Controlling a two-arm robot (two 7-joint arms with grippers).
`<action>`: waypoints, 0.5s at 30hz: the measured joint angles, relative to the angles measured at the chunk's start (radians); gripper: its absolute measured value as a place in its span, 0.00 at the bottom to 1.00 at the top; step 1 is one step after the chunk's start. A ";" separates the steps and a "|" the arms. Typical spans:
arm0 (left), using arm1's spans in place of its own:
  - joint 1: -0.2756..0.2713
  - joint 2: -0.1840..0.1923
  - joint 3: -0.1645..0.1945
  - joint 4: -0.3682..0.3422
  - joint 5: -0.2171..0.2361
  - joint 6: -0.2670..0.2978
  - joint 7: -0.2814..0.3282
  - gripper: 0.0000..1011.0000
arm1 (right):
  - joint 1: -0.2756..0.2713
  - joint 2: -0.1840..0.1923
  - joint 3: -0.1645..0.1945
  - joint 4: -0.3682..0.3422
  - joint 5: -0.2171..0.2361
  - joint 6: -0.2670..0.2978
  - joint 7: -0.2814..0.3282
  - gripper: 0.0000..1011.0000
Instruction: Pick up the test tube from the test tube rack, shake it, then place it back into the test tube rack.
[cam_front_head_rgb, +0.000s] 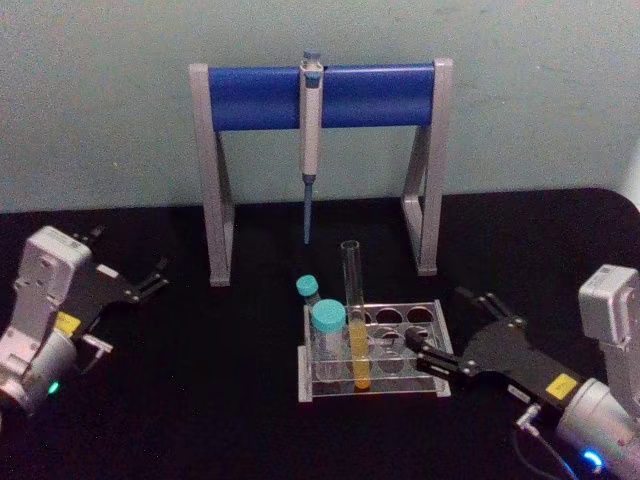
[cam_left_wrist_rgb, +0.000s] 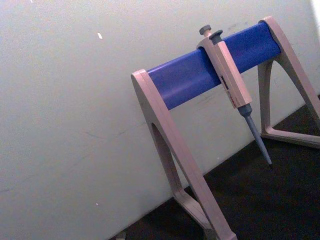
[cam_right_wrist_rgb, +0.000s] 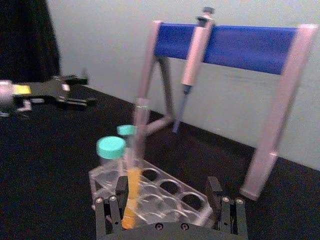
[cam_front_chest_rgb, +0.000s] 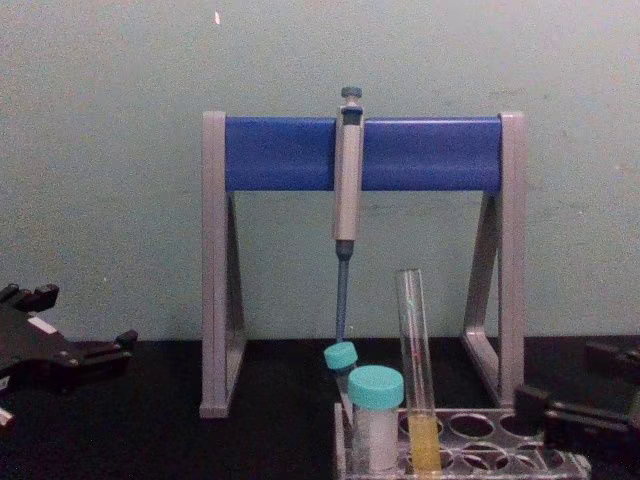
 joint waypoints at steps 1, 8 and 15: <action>0.000 0.000 0.000 0.000 0.000 0.000 0.000 0.99 | 0.006 -0.007 -0.004 0.001 0.007 0.005 0.019 0.99; 0.000 0.000 0.000 0.000 0.000 0.000 0.000 0.99 | 0.049 -0.041 -0.020 0.027 0.026 0.029 0.092 0.99; 0.000 0.000 0.000 0.000 0.000 0.000 0.000 0.99 | 0.110 -0.088 -0.033 0.078 0.028 0.050 0.139 0.99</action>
